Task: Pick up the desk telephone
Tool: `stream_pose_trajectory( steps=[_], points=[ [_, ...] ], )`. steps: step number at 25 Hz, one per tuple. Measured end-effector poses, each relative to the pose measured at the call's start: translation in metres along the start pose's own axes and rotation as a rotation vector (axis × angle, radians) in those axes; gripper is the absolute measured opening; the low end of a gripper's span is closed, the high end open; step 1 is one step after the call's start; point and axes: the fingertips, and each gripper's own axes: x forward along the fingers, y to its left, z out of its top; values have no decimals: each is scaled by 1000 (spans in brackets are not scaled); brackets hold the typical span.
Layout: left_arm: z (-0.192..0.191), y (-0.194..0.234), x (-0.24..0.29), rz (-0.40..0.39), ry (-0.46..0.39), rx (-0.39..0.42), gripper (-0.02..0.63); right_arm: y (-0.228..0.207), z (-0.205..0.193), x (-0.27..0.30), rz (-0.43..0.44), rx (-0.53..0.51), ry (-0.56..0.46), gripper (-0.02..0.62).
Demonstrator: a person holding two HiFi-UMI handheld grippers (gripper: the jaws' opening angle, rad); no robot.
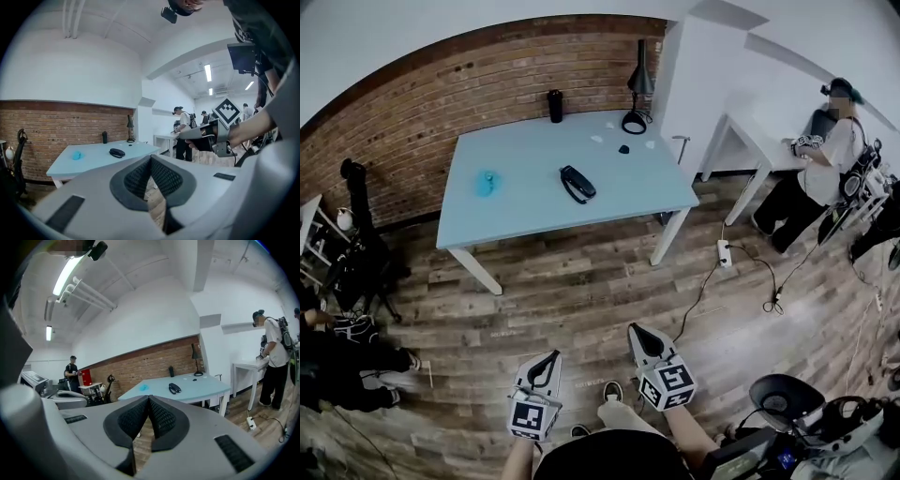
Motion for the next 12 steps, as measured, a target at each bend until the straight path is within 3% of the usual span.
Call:
stream_pose_trajectory(
  steps=[7, 12],
  points=[
    [9, -11, 56, -13, 33, 30, 25, -63, -13, 26, -35, 64, 48, 17],
    [9, -1, 74, -7, 36, -3, 25, -86, -27, 42, -73, 77, 84, 15]
  ],
)
